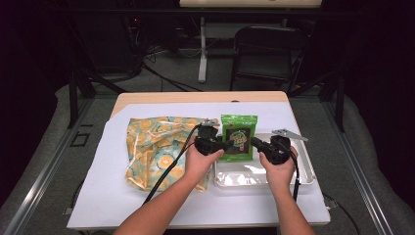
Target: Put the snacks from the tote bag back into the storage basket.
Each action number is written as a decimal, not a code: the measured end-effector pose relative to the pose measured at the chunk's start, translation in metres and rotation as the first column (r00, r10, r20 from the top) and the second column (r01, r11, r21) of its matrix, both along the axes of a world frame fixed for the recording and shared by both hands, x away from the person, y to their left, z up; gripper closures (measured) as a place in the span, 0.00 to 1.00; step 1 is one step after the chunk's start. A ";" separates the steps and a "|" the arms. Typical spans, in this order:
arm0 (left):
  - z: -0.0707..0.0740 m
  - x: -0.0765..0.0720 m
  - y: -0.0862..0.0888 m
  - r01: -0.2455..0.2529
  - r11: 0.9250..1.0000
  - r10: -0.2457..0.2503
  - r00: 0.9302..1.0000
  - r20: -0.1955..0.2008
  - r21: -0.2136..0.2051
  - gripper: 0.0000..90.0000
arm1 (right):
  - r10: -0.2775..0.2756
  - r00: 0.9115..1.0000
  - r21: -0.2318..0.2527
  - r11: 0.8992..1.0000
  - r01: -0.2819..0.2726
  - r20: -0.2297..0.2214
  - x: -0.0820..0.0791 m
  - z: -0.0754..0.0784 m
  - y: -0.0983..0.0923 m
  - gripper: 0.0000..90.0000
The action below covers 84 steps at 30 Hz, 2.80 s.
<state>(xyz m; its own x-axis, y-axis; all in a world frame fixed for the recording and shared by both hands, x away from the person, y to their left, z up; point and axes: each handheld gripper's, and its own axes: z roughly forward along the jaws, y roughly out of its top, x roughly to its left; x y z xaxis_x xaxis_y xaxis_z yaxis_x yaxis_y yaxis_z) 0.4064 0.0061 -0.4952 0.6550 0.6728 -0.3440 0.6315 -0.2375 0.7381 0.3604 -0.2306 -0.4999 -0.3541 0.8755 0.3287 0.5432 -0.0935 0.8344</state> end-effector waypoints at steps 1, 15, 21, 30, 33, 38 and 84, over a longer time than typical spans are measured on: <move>0.000 0.000 0.000 -0.002 1.000 0.002 1.000 -0.003 0.002 0.65 | -0.007 1.000 -0.001 1.000 0.007 0.003 0.000 -0.001 0.002 0.99; -0.003 0.004 0.002 -0.013 1.000 0.013 1.000 -0.022 0.016 0.62 | -0.014 1.000 -0.003 1.000 0.014 -0.001 0.001 -0.006 0.007 0.99; -0.003 0.005 0.002 -0.022 1.000 0.022 0.999 -0.023 0.004 0.59 | -0.015 1.000 0.004 1.000 0.015 -0.001 0.001 -0.007 0.008 0.99; -0.005 0.008 0.001 -0.027 1.000 0.027 0.999 -0.027 -0.004 0.60 | -0.024 1.000 0.012 1.000 0.024 -0.002 0.003 -0.009 0.006 0.99; -0.006 0.009 0.001 -0.029 1.000 0.029 0.999 -0.030 0.000 0.60 | -0.027 1.000 0.006 1.000 0.027 0.001 0.004 -0.010 0.008 0.99; -0.006 0.009 0.002 -0.034 0.999 0.034 0.999 -0.033 -0.005 0.59 | -0.030 1.000 0.007 1.000 0.030 0.002 0.004 -0.010 0.008 0.99; 0.018 -0.012 0.049 -0.073 0.997 0.074 0.996 0.041 -0.024 0.56 | -0.066 0.996 0.014 0.998 0.067 -0.060 0.030 -0.022 0.007 1.00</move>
<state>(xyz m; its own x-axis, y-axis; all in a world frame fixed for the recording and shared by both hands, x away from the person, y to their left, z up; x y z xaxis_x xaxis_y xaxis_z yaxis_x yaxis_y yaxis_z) 0.3947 0.0549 -0.4775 0.6180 0.7125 -0.3324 0.6150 -0.1746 0.7690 0.3902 -0.2232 -0.5219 -0.2752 0.8909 0.3612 0.5838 -0.1436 0.7991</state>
